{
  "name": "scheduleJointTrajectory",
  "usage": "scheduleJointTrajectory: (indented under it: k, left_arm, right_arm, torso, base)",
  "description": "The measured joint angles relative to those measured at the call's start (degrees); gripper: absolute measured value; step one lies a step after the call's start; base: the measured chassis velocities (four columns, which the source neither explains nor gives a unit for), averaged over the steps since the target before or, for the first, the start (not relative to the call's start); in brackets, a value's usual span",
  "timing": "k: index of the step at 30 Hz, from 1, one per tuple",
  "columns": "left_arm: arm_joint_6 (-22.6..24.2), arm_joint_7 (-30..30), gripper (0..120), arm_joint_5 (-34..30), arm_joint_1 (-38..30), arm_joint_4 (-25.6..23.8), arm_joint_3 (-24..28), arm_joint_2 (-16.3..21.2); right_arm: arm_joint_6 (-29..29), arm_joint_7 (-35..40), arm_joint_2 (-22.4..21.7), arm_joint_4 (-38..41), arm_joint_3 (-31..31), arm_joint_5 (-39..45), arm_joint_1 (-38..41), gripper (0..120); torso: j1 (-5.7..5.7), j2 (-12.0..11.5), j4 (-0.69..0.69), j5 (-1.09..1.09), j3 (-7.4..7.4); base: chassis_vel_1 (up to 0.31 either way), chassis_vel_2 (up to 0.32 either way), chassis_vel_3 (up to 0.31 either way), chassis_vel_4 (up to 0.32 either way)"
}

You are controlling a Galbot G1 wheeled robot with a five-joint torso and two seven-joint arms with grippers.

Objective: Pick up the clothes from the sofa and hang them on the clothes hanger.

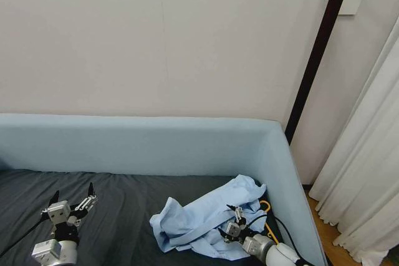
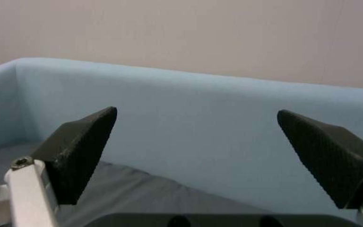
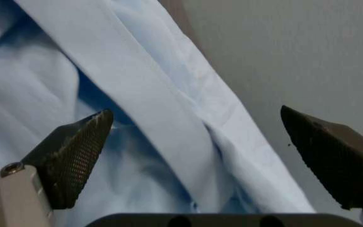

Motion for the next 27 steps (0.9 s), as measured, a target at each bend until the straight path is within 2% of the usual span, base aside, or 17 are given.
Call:
scheduleJointTrajectory:
  k: [4, 7, 9, 11, 15, 16, 18, 20, 24, 27]
  left_arm:
    - [0.0, 0.0, 100, 0.0, 0.6, -0.6, -0.6, -0.2]
    - [0.0, -0.1, 100, -0.1, 0.9, -0.8, -0.9, -0.2]
    - [0.0, -0.1, 100, -0.2, 1.1, -0.9, -1.2, -0.2]
    - [0.0, -0.1, 100, -0.2, 1.2, -0.9, -1.2, -0.2]
    - [-0.1, -0.1, 100, -0.3, 0.9, -0.8, -1.0, -0.4]
    - [-0.1, -0.1, 100, -0.3, 0.9, -0.8, -1.0, -0.4]
    - [0.0, -0.1, 100, -0.2, 0.5, -0.7, -0.5, -0.7]
    - [0.0, -0.1, 100, -0.2, 0.4, -0.7, -0.4, -0.7]
    - [0.0, -0.2, 100, 0.0, 0.0, -0.7, 0.0, -0.8]
    - [0.0, -0.2, 100, -0.1, 0.0, -0.6, 0.0, -0.8]
  right_arm:
    - [2.9, 2.1, 2.4, -4.4, 2.0, -9.9, 1.6, 98]
    - [3.1, 3.4, 3.3, -6.0, 2.6, -11.4, 2.0, 94]
    - [3.1, 4.9, 3.6, -6.6, 2.7, -10.9, 2.2, 85]
    - [3.1, 5.3, 3.6, -6.3, 2.7, -10.3, 2.1, 81]
    - [3.0, 5.5, 2.6, -3.5, 2.0, -7.9, 1.5, 63]
    - [3.0, 5.5, 2.6, -3.5, 2.0, -7.9, 1.5, 63]
    - [3.0, 5.6, 2.5, -2.7, 1.8, -6.6, 1.5, 53]
    - [3.0, 5.6, 2.5, -2.7, 1.8, -6.4, 1.6, 51]
    - [4.2, 5.8, 3.6, -4.7, 2.0, -4.7, 3.3, 31]
    - [5.2, 5.4, 4.1, -6.1, 2.5, -4.4, 4.3, 23]
  torso:
    - [0.00, 0.0, 0.01, -0.01, 0.00]
    - [0.00, 0.0, 0.01, 0.00, 0.00]
    - [0.00, 0.0, 0.00, 0.00, 0.00]
    - [0.00, 0.0, 0.01, 0.00, 0.00]
    - [0.00, 0.0, -0.01, -0.01, 0.00]
    - [0.00, 0.0, -0.01, -0.01, 0.00]
    - [0.00, 0.0, -0.01, -0.01, 0.00]
    - [0.00, 0.0, -0.01, -0.01, 0.00]
    - [0.00, 0.0, 0.00, 0.00, 0.00]
    - [0.00, 0.0, 0.00, 0.00, 0.00]
  base:
    - [0.000, 0.000, 0.000, 0.000]
    - [0.000, 0.000, 0.000, 0.000]
    - [0.000, 0.000, 0.000, 0.000]
    - [0.000, 0.000, 0.000, 0.000]
    - [0.000, 0.000, 0.000, 0.000]
    - [0.000, 0.000, 0.000, 0.000]
    - [0.000, 0.000, 0.000, 0.000]
    - [0.000, 0.000, 0.000, 0.000]
    - [0.000, 0.000, 0.000, 0.000]
    - [0.000, 0.000, 0.000, 0.000]
